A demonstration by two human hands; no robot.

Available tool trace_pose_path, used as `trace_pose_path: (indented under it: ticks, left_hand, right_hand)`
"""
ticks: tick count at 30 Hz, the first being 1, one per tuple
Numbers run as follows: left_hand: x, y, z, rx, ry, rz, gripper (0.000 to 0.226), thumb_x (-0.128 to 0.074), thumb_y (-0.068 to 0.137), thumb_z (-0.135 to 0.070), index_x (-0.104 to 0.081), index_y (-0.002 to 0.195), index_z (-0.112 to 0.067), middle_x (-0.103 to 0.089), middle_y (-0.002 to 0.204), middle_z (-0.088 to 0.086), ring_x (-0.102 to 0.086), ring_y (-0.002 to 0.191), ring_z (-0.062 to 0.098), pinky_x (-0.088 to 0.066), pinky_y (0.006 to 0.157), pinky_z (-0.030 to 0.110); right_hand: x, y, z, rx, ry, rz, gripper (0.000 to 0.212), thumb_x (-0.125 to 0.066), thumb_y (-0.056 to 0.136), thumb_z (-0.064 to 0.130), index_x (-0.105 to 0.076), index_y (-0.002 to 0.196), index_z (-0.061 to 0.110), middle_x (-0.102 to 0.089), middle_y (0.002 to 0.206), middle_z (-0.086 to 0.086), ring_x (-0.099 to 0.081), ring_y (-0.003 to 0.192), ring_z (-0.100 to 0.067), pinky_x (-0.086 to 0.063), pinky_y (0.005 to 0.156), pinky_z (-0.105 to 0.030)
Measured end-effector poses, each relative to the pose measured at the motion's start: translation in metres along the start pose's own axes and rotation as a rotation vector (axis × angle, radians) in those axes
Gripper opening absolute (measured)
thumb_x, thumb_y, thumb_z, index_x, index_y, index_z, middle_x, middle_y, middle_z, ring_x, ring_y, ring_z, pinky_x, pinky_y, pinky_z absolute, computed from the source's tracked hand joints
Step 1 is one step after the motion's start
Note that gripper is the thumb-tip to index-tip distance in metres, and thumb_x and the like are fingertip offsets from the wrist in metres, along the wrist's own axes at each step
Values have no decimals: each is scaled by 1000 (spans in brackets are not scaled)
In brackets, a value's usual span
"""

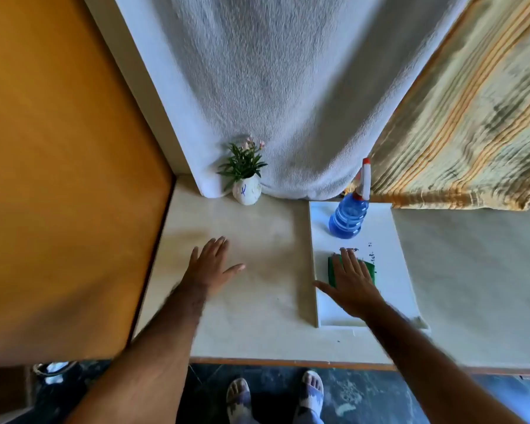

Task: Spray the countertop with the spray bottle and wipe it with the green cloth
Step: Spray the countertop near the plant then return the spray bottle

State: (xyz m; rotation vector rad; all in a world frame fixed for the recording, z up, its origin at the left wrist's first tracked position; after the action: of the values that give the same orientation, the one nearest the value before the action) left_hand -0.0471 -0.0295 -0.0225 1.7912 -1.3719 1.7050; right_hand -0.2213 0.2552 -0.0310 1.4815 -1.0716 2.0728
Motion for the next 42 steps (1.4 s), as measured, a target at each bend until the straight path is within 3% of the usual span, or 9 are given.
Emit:
trace_pose_path:
  ticks: [8,12,17,22,25,29,32,35,42]
  left_hand:
    - [-49,-6,22,25,65,-136,106,-18,90,-80,-23,164,-5,-18,175,14,-24,161,31,-18,128,58]
    - [-64,-7,27,-21,82,-198,106,2,95,-78,-35,160,-2,-35,168,18,-38,155,36,-28,125,66]
    - [-78,3,36,-32,109,-241,97,-7,99,-74,-32,162,-5,-31,171,14,-34,157,32,-26,126,65]
    - [-88,7,42,-33,143,-290,93,-24,97,-72,-24,165,-9,-23,174,9,-28,160,28,-21,128,62]
    - [-90,8,43,-38,145,-329,92,-26,97,-72,-24,165,-9,-24,174,8,-28,160,26,-22,128,62]
    - [-91,7,45,-44,142,-362,91,-28,98,-71,-24,166,-11,-23,175,7,-27,160,25,-23,128,61]
    - [-93,7,46,-40,137,-377,90,-28,98,-71,-21,167,-13,-21,176,5,-24,161,23,-23,128,60]
    - [-93,6,47,-36,135,-399,88,-28,99,-71,-23,166,-14,-23,175,4,-26,160,22,-25,127,60]
    - [-91,4,47,-36,136,-451,86,-32,99,-69,-27,165,-13,-26,174,4,-30,159,22,-28,126,60]
  right_hand:
    - [-36,-13,1,0,-79,-119,104,-4,86,83,-1,162,12,4,170,-14,8,158,-29,-5,129,-49]
    - [-30,-7,-3,-78,212,-149,100,-30,90,77,-2,162,15,2,172,-9,7,158,-22,-3,130,-45]
    - [46,36,-26,-222,771,-514,98,-67,89,57,-17,159,10,-23,167,-12,-20,154,-23,-21,126,-38]
    - [115,93,-44,-126,916,-701,113,-91,74,40,-20,159,14,-41,158,2,-44,140,-10,-36,119,-32]
    - [122,118,-54,-80,997,-668,94,-91,74,19,-37,151,22,-62,105,29,-62,87,6,-54,81,-16]
    - [106,127,-62,-178,1086,-649,53,-85,75,35,-65,119,11,-64,65,26,-59,63,12,-51,68,-16]
    - [110,124,-54,-195,1166,-715,46,-79,74,37,-68,114,16,-63,67,19,-58,61,6,-50,64,-10]
    - [132,123,-32,-84,1162,-722,32,-78,83,24,-68,111,34,-72,90,6,-67,70,-2,-54,70,-15]
    - [141,132,63,127,985,-391,27,-82,81,19,-69,103,27,-71,57,17,-64,55,4,-50,60,-11]
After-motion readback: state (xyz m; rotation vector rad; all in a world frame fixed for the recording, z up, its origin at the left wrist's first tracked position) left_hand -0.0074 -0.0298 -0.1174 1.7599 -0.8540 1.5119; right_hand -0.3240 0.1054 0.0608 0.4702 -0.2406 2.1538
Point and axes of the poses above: each hand's wrist, its own y-axis towards the middle knuckle, its own x-axis out of the back of the hand, z = x × y, the point moved 6 cm from there along y, towards the middle knuckle
